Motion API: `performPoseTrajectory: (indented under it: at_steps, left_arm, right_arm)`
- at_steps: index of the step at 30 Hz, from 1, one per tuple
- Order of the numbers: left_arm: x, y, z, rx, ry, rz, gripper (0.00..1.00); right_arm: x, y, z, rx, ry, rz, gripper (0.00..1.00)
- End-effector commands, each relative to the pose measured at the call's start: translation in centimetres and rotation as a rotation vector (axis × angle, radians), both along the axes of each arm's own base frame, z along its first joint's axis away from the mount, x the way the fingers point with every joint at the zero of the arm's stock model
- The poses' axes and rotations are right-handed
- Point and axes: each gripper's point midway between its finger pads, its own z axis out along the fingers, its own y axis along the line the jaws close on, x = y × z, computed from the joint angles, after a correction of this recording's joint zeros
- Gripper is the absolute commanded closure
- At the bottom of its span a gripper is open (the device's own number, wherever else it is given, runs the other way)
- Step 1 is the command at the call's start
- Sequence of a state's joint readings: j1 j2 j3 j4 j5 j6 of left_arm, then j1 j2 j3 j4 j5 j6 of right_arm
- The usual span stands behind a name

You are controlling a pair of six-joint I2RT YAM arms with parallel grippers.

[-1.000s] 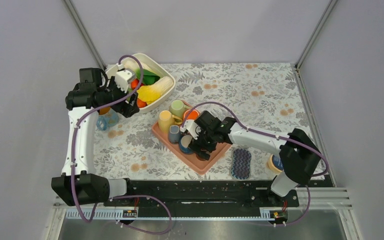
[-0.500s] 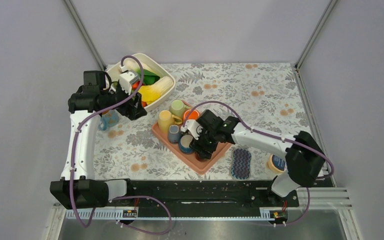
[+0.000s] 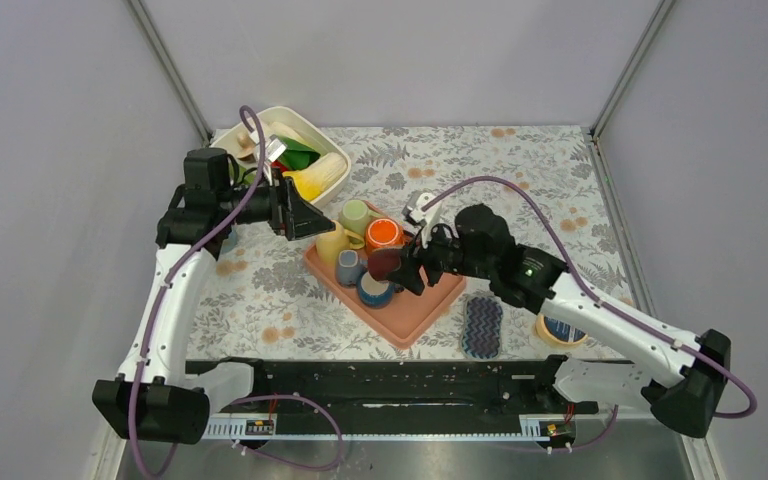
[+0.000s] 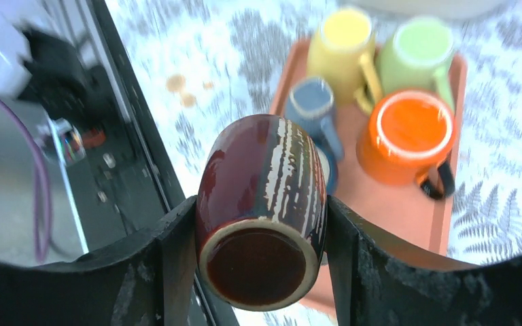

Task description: Turn the mug right side up

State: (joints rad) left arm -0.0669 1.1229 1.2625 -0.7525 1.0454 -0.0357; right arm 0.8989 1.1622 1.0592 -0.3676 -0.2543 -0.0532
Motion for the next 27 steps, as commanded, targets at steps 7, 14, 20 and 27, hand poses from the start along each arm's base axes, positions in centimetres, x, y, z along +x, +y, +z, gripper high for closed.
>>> performPoseTrajectory:
  at_steps: [7, 14, 20, 27]
  left_arm:
    - [-1.5, -3.9, 5.7, -0.300, 0.130, -0.152, 0.23]
    - [-3.8, -5.1, 6.9, -0.344, 0.150, -0.237, 0.29]
    - [-5.1, -5.5, 8.0, -0.382, 0.118, -0.276, 0.34]
    - [-6.6, -5.8, 10.1, -0.399, 0.077, -0.329, 0.42]
  right_arm:
    - [1.3, 1.2, 15.6, 0.678, -0.158, -0.119, 1.00]
    - [1.6, 1.6, 17.1, 0.742, -0.171, -0.119, 1.00]
    - [1.9, 2.7, 17.5, 0.750, -0.171, -0.089, 1.00]
    - [2.3, 3.7, 17.7, 0.764, -0.165, -0.073, 1.00]
